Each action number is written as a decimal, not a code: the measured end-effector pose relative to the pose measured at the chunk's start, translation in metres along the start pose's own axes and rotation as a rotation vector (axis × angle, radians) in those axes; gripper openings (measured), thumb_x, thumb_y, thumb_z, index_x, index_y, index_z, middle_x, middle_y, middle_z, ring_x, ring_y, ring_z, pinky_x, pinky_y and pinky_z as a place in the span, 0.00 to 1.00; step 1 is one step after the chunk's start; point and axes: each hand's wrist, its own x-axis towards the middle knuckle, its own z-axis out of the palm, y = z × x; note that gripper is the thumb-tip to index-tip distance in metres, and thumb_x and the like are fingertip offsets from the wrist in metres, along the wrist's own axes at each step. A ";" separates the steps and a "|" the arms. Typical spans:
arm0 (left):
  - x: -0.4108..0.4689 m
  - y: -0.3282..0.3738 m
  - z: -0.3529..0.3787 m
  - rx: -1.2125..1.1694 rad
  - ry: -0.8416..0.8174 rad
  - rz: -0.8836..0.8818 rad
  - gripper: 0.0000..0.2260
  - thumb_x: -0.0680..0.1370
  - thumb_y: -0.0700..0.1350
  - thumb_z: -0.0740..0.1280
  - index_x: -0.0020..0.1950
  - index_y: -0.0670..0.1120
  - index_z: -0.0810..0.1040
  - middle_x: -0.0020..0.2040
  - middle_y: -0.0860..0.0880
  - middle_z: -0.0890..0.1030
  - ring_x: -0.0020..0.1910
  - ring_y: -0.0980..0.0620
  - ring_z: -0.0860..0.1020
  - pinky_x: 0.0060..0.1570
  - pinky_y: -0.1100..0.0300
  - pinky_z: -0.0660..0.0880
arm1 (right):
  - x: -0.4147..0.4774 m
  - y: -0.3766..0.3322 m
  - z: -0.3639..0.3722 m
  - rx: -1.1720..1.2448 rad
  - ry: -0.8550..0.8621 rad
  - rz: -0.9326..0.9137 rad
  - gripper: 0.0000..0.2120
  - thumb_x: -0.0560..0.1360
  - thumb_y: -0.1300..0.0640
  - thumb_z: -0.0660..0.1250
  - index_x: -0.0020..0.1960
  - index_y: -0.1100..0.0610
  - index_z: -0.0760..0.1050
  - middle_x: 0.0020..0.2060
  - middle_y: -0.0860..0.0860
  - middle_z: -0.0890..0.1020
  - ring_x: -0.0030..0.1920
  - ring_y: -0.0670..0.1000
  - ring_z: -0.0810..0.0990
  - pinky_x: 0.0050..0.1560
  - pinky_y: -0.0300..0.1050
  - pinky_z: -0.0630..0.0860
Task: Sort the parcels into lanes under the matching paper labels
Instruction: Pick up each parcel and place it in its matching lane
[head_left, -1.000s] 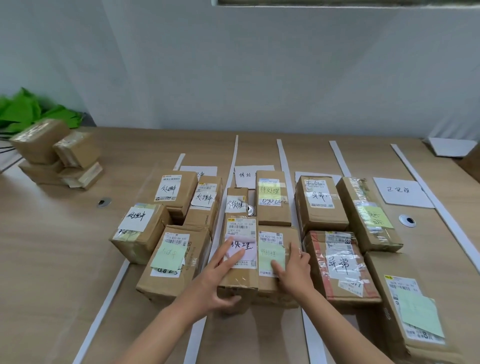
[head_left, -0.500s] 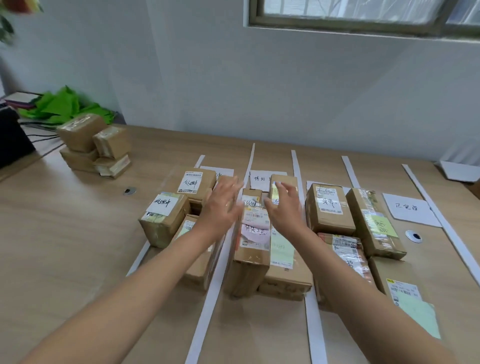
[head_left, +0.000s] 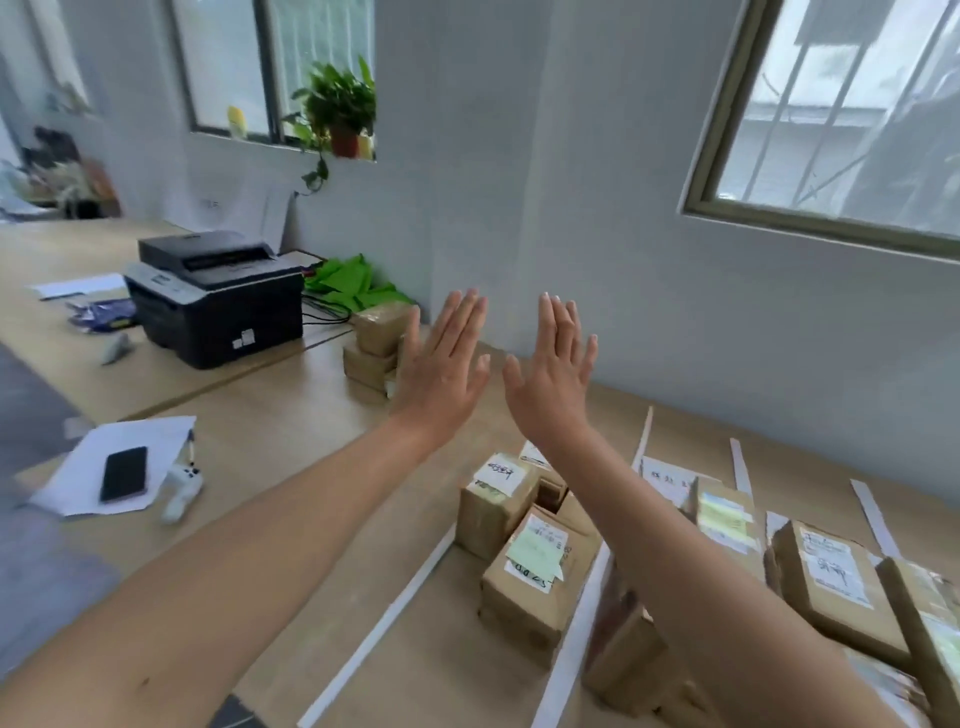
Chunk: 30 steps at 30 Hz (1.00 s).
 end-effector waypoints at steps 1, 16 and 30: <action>-0.007 -0.025 -0.010 0.032 -0.006 -0.016 0.27 0.82 0.51 0.54 0.80 0.44 0.56 0.81 0.49 0.56 0.80 0.52 0.52 0.77 0.41 0.47 | -0.001 -0.021 0.014 0.012 -0.021 -0.017 0.37 0.79 0.53 0.60 0.81 0.54 0.43 0.80 0.49 0.48 0.80 0.48 0.40 0.78 0.56 0.36; -0.110 -0.287 -0.083 0.170 -0.159 -0.168 0.29 0.82 0.48 0.57 0.81 0.44 0.52 0.82 0.49 0.52 0.80 0.52 0.49 0.76 0.39 0.48 | -0.029 -0.221 0.207 -0.029 -0.256 0.012 0.38 0.80 0.50 0.59 0.82 0.55 0.41 0.81 0.49 0.45 0.80 0.48 0.38 0.78 0.58 0.35; -0.063 -0.380 0.017 0.119 -0.321 -0.126 0.28 0.83 0.49 0.56 0.81 0.44 0.52 0.81 0.49 0.53 0.80 0.52 0.49 0.77 0.41 0.46 | 0.049 -0.177 0.308 -0.046 -0.258 0.178 0.36 0.80 0.51 0.59 0.81 0.55 0.45 0.80 0.48 0.49 0.80 0.48 0.41 0.77 0.56 0.34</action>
